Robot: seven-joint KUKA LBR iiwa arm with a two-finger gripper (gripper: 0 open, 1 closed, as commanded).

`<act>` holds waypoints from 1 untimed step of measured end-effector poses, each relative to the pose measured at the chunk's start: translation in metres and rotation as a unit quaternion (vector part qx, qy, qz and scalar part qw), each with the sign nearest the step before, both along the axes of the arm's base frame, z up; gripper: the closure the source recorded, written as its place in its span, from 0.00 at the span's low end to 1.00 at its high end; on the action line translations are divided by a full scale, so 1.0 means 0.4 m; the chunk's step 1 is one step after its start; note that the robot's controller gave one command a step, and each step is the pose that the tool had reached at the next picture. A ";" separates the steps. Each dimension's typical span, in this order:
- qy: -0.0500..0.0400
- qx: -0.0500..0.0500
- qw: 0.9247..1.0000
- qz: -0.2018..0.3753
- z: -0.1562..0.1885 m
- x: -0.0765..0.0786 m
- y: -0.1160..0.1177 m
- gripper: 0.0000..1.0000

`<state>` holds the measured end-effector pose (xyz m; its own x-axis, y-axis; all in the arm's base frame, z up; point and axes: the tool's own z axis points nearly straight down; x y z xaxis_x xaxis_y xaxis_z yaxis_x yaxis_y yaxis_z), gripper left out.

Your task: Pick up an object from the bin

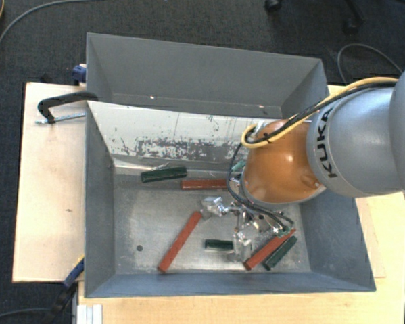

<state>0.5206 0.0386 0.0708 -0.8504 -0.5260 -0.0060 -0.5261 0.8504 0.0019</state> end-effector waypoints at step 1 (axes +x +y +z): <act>0.000 -0.001 1.000 -0.003 -0.001 0.000 -0.009 1.00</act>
Offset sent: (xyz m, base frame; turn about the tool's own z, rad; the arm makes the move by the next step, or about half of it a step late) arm 0.0000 0.0000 0.0000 0.0000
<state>0.5206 0.0351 0.0706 -0.8532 -0.5215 -0.0038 -0.5215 0.8532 -0.0002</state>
